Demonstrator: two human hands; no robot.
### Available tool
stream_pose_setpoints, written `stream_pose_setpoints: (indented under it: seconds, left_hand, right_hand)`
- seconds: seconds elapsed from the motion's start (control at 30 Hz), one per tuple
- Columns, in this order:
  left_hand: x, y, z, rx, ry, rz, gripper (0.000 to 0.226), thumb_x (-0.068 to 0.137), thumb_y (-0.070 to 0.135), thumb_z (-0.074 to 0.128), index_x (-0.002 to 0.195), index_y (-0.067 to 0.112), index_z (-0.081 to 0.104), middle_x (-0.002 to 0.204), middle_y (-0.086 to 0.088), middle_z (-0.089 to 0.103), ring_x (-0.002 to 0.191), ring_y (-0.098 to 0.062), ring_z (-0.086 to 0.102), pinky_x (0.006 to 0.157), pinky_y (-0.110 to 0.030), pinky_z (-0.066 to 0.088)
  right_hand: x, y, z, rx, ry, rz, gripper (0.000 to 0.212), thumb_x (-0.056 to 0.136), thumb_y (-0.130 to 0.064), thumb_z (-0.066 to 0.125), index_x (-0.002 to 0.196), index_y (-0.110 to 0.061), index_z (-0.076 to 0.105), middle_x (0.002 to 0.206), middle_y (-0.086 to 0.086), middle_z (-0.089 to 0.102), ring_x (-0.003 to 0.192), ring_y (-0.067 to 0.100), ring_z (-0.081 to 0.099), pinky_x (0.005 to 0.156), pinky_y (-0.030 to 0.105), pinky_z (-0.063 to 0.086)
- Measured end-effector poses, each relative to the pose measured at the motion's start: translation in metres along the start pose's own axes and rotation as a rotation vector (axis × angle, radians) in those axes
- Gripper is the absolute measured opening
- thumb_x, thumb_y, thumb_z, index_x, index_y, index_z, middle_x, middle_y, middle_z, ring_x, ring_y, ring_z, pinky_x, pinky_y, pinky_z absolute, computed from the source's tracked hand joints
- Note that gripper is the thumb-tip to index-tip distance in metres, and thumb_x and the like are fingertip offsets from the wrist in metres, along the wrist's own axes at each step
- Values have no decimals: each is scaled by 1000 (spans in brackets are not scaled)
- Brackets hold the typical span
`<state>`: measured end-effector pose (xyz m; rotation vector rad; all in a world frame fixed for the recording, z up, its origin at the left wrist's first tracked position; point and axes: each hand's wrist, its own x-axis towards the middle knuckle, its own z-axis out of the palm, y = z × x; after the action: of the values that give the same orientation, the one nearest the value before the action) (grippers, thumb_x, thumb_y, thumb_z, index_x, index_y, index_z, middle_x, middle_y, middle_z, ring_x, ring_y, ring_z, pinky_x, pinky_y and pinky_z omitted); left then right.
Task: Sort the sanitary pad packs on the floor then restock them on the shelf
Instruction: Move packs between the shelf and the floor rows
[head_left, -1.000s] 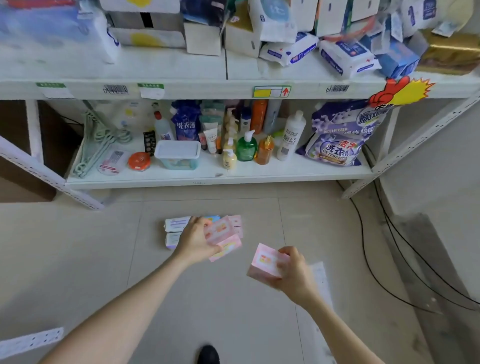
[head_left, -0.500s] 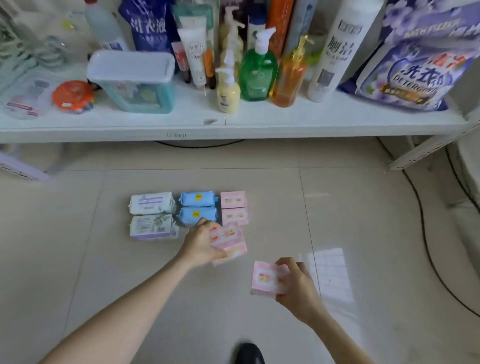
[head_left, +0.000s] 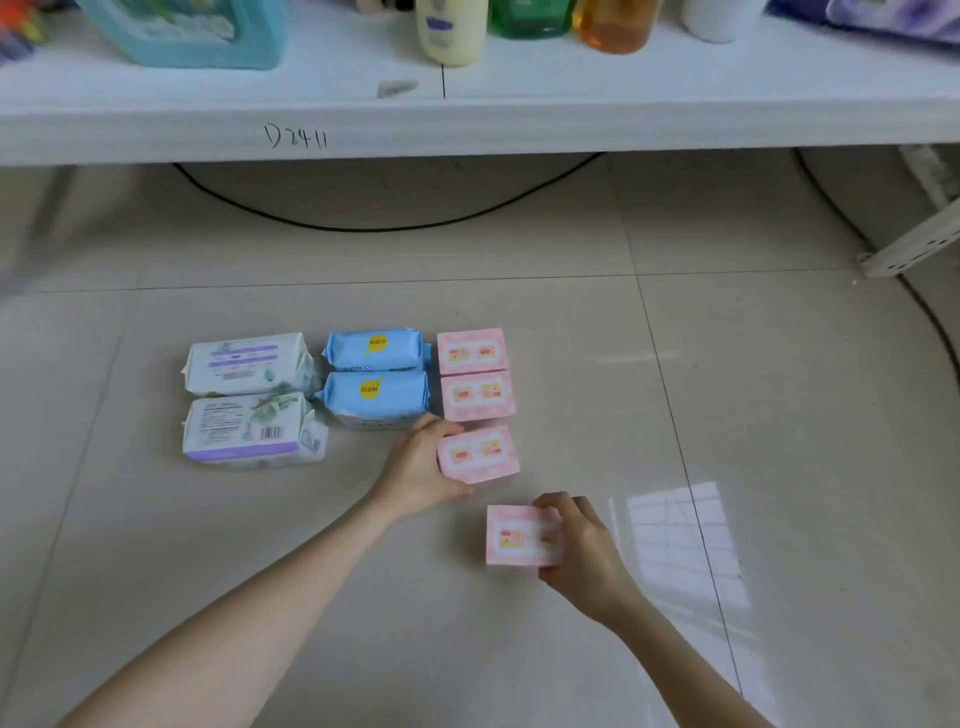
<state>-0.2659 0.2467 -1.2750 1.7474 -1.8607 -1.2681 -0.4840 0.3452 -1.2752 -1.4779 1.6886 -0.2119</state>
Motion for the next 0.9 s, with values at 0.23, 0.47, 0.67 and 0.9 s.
stream_pose_setpoints:
  seconds: [0.23, 0.47, 0.67, 0.9]
  left_hand:
    - [0, -34, 12, -358, 42, -209, 62, 59, 2, 89, 109, 22, 59, 107, 9, 65, 100, -5, 62, 78, -18, 52]
    - [-5, -39, 14, -688, -45, -378, 34, 81, 1, 73, 112, 11, 66, 109, -2, 73, 90, -7, 71, 67, -17, 54]
    - [5, -36, 17, -680, -30, -406, 31, 84, 14, 73, 114, 18, 67, 107, 7, 73, 98, -6, 68, 66, -14, 50]
    - [9, -35, 17, -654, -31, -402, 24, 86, 14, 71, 108, 23, 67, 99, 14, 73, 81, 4, 69, 55, -8, 48]
  right_hand:
    - [14, 16, 29, 103, 66, -8, 85, 71, -6, 76, 144, -20, 35, 133, -5, 46, 118, 12, 51, 88, 9, 36]
    - [36, 1, 34, 284, 73, -12, 102, 69, -21, 85, 151, -16, 25, 146, -3, 44, 130, 15, 48, 106, 37, 43]
    - [50, -9, 35, 354, 140, -74, 77, 70, -16, 82, 127, -48, 41, 115, -29, 62, 107, -6, 58, 85, 13, 49]
    - [53, -7, 40, 403, 135, -62, 78, 69, -17, 83, 135, -30, 43, 117, -25, 62, 107, -7, 58, 85, 13, 50]
